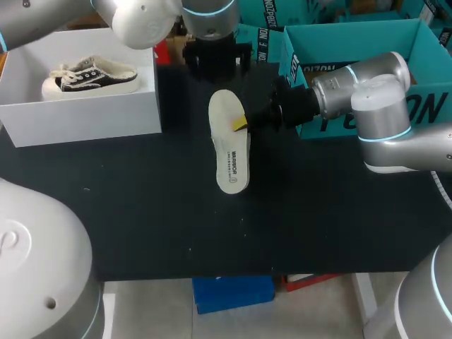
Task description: Take the shoe out of the shoebox, open the shoe tongue, remove and reinsert the insole, then place the shoe into the shoebox
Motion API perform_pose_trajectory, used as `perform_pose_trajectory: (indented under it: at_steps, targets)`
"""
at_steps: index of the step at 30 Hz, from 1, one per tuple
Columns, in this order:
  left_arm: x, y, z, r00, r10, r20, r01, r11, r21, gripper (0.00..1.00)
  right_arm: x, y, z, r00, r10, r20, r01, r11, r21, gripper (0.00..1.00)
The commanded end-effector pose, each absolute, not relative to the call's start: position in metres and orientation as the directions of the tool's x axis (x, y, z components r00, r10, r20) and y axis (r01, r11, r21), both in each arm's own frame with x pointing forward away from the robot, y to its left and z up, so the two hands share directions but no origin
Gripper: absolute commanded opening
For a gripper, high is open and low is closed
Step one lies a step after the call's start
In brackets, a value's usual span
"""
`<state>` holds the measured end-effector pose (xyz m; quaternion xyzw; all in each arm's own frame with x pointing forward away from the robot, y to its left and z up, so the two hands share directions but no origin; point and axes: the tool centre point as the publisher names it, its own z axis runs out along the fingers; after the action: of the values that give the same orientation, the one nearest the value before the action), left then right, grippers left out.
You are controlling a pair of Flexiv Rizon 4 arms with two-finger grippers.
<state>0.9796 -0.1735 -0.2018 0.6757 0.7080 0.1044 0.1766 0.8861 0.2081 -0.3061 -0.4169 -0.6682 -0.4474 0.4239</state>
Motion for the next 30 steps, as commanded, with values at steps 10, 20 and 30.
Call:
perform_pose_trajectory:
  at_steps: [10,20,30]
  targets:
    - [1.018,-0.167,-0.194,-0.059,0.993,-0.099,0.916,0.093,0.390,1.00,0.887,0.209,-0.306,-0.292,0.178,0.940,0.936,0.254,0.243,0.00]
    - [0.997,-0.171,-0.202,-0.046,0.995,-0.083,0.915,0.075,0.395,1.00,0.887,0.209,-0.306,-0.292,0.178,0.940,0.936,0.254,0.243,0.00]
    - [0.950,-0.174,-0.214,-0.046,0.994,-0.100,0.919,0.081,0.385,1.00,0.887,0.209,-0.306,-0.292,0.178,0.940,0.936,0.254,0.243,0.00]
